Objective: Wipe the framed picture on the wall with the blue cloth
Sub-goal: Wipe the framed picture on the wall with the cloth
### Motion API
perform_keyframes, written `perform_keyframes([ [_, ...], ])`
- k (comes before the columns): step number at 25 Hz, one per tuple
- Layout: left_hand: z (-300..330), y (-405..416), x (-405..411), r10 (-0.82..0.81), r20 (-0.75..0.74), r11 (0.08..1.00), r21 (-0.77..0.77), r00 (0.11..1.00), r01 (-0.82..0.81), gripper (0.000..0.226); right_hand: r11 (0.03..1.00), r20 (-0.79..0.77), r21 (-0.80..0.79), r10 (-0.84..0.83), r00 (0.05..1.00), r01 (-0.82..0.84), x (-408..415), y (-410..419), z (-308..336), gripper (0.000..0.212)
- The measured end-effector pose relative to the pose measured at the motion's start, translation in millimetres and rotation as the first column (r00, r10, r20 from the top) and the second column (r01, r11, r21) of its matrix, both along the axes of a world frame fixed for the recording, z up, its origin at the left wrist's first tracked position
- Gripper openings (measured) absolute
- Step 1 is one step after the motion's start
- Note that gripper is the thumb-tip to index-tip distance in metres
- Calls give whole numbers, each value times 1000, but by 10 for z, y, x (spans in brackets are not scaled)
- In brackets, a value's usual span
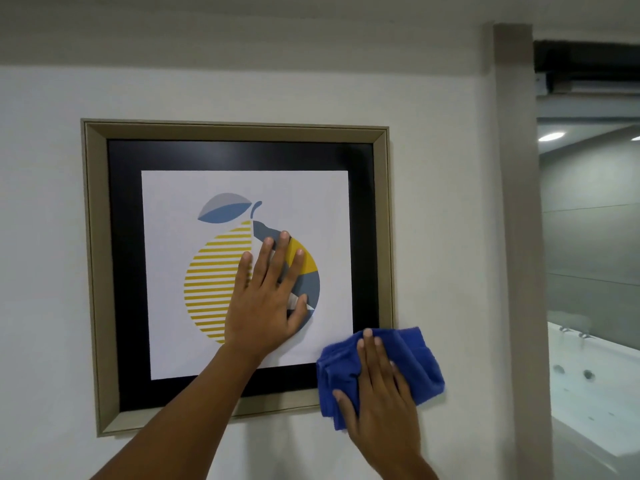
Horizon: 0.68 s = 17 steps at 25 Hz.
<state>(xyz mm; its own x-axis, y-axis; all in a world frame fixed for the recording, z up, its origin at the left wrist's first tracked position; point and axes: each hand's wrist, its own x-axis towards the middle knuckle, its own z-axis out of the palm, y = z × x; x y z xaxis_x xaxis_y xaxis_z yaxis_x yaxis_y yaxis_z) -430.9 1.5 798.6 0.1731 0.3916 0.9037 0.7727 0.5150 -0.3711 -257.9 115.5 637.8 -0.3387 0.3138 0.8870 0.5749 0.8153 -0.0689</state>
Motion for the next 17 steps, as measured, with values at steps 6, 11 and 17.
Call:
perform_keyframes([
  [6, 5, 8, -16, -4, 2, 1000, 0, 1000, 4, 74, 988, -93, 152, -24, 995, 39, -12, 187, 1593, 83],
  [11, -14, 22, -22, -21, -7, 1000, 18, 1000, 21, 71, 974, -189, 175, -112, 975, 146, -78, 207, 2997, 89],
  [17, -12, 23, -33, -10, -15, 1000, 17, 1000, 10, 76, 988, -205, 137, -42, 978, 71, -144, 139, 1967, 87],
])
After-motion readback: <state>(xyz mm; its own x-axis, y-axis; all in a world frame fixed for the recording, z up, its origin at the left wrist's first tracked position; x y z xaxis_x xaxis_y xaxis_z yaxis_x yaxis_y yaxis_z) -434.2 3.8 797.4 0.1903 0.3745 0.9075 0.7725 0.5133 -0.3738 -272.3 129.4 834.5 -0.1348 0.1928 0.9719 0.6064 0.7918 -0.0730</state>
